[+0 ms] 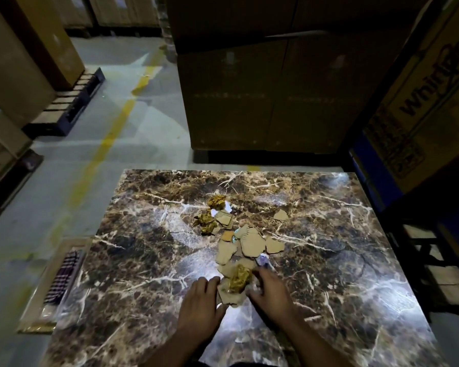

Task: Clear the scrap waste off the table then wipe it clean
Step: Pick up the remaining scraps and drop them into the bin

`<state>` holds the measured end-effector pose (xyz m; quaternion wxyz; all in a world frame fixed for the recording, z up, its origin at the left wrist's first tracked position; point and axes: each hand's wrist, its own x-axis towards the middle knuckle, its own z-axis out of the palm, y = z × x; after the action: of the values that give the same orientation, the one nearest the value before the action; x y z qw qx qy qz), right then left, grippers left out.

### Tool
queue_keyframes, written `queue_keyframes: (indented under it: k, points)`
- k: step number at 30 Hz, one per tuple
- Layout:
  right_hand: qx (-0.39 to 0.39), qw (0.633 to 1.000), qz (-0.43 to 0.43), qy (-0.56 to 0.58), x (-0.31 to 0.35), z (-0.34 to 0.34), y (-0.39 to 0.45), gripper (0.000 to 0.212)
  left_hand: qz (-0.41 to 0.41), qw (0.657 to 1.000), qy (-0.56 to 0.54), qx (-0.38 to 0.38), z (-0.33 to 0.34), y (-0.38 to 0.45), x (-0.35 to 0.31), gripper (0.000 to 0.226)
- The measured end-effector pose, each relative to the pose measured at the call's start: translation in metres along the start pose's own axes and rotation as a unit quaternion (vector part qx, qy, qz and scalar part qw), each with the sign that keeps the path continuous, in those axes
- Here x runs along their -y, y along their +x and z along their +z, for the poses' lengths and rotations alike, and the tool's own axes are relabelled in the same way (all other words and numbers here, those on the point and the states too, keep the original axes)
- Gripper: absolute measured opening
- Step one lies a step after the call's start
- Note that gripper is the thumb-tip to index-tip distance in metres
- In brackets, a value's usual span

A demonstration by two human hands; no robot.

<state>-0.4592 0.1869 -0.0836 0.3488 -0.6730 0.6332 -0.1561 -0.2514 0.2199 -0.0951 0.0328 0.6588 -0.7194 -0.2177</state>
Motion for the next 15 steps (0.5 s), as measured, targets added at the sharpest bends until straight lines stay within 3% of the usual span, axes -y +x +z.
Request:
queue_keyframes:
  k: [5, 9, 12, 15]
  points:
    - [-0.042, 0.994, 0.050, 0.083, 0.014, -0.015, 0.015, 0.037, -0.032, 0.986, -0.165, -0.007, -0.016, 0.027, -0.006, 0.077]
    - [-0.178, 0.978, 0.104, 0.014, -0.014, -0.044, 0.035, 0.024, -0.008, 0.985, -0.166, -0.044, -0.038, 0.053, 0.022, 0.081]
    - [-0.114, 0.974, 0.179, -0.076, -0.032, -0.055, 0.067, 0.044, -0.079, 0.989, -0.111, -0.059, -0.062, 0.102, 0.034, 0.082]
    - [-0.018, 0.976, 0.184, -0.113, -0.026, -0.055, 0.095, 0.061, -0.059, 0.997, -0.045, -0.024, -0.087, 0.159, 0.032, 0.095]
